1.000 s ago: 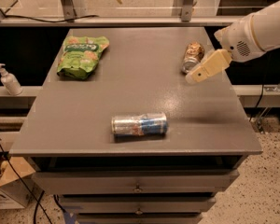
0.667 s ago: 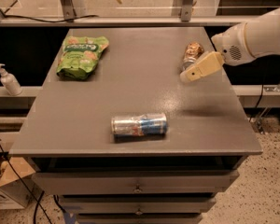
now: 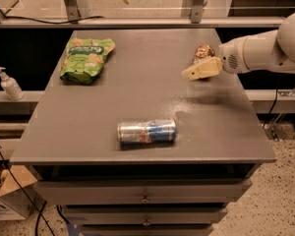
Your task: Move orange can near green rice chip bag
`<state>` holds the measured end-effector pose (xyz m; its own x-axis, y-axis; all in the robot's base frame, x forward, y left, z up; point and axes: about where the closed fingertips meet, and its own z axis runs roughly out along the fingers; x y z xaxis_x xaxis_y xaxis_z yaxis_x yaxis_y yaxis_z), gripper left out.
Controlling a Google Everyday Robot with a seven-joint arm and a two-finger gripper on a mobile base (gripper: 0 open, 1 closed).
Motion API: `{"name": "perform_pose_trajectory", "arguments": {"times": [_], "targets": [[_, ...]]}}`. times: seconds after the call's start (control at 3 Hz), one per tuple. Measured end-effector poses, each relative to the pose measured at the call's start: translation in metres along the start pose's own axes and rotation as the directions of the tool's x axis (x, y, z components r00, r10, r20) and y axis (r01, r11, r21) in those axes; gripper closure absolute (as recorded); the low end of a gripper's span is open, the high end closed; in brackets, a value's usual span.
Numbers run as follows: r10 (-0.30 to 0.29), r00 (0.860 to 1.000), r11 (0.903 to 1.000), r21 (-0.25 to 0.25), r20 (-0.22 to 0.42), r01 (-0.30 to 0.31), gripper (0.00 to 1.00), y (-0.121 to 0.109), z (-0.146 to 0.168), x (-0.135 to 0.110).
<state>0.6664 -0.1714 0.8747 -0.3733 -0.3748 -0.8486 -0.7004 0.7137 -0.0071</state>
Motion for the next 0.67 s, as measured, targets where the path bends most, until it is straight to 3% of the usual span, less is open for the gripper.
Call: {"name": "perform_pose_trajectory", "arguments": {"times": [0.67], "targets": [[0.107,0.993,0.991,0.076,0.039,-0.11,0.0,-0.036,0.03,0.018]]}}
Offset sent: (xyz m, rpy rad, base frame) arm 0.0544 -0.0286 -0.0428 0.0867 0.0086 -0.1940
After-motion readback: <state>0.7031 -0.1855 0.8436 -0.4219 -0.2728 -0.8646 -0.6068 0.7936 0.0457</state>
